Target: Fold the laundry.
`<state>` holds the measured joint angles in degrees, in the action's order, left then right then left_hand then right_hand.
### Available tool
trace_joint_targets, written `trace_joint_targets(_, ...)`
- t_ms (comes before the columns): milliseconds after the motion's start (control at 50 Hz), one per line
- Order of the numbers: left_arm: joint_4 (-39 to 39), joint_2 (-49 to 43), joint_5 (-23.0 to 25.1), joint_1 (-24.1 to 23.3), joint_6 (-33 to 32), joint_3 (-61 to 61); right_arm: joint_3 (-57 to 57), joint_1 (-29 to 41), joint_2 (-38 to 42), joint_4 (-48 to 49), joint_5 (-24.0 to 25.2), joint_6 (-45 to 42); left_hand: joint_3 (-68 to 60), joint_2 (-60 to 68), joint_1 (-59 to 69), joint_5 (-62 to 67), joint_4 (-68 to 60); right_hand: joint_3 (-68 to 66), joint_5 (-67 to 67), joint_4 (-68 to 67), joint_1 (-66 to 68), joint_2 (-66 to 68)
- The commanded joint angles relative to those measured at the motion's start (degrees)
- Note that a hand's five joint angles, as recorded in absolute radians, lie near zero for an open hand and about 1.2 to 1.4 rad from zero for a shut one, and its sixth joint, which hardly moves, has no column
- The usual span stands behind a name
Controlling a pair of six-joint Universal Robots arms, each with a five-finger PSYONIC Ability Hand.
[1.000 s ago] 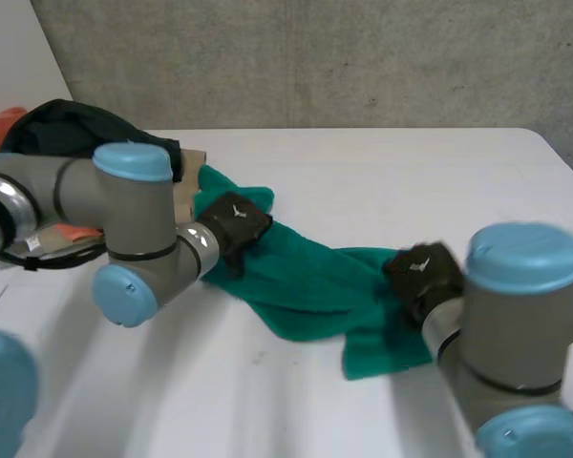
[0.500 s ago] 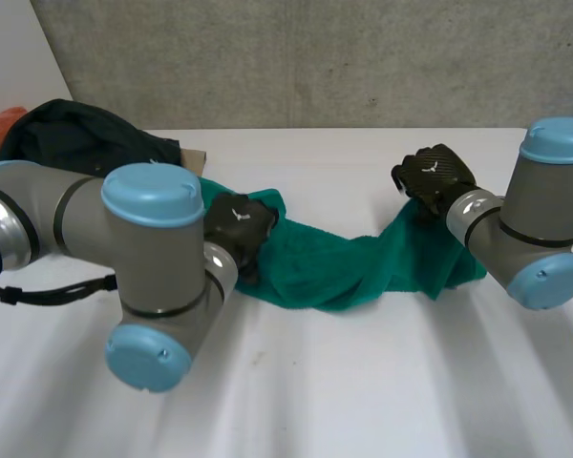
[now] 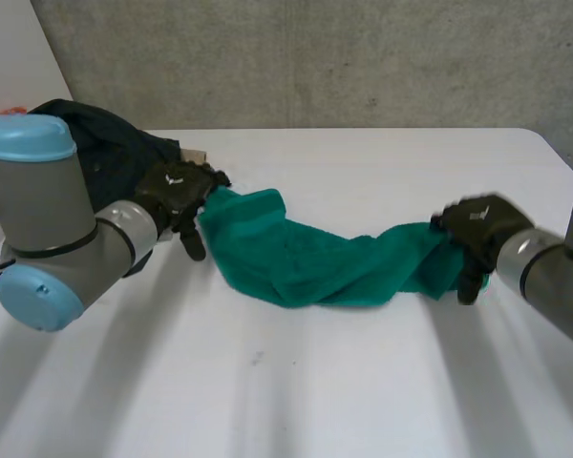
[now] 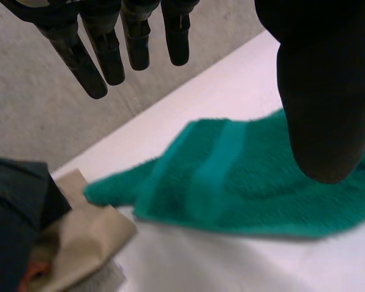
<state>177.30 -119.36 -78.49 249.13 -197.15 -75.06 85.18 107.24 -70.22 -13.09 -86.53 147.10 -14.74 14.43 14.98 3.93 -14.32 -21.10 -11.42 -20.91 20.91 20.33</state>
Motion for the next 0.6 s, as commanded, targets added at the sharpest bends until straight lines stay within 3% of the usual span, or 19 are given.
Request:
trace_joint_targets(20,2.52,0.80,0.26,-0.57,0.10,-5.09,5.96,-1.51,3.51,10.18,3.64,-10.68,0.16,0.16,-0.40,0.65,-0.26,-8.06,-7.74,-8.25,8.25,8.83)
trace_joint_targets(280,4.99,2.20,0.00,-0.49,0.01,-9.31,5.44,-1.24,14.58,31.01,4.79,-17.46,0.49,-0.18,-0.73,0.32,0.07,-14.28,-13.96,-14.47,14.47,15.05)
trace_joint_targets(320,4.99,2.38,0.00,-0.22,0.10,-9.58,4.65,-1.24,15.64,32.25,4.70,-18.16,0.66,-0.35,-0.90,0.15,0.24,-18.99,-18.67,-19.18,19.18,19.76)
trace_joint_targets(380,4.99,2.73,0.00,0.21,0.10,-9.93,3.51,-1.16,16.61,32.95,4.79,-18.78,0.66,-0.35,-0.90,0.15,0.24,-42.31,-41.99,-42.50,42.50,43.08)
trace_joint_targets(420,4.99,2.73,-0.09,0.57,0.10,-10.10,2.72,-1.16,15.91,32.87,4.53,-18.43,0.83,-0.52,-1.07,-0.02,0.41,-58.81,-58.49,-59.01,59.01,59.59)
trace_joint_targets(520,5.34,2.21,-0.17,1.01,-0.08,-10.11,2.97,0.51,11.26,31.11,4.61,-14.83,1.00,-0.69,-1.24,-0.19,0.58,-58.90,-58.58,-59.09,59.09,59.67)
trace_joint_targets(600,6.57,0.54,0.09,1.45,-0.25,-9.40,1.49,2.53,2.83,27.43,4.44,-9.39,1.84,-1.53,-2.08,-1.03,1.42,-58.90,-58.58,-59.09,59.09,59.67)
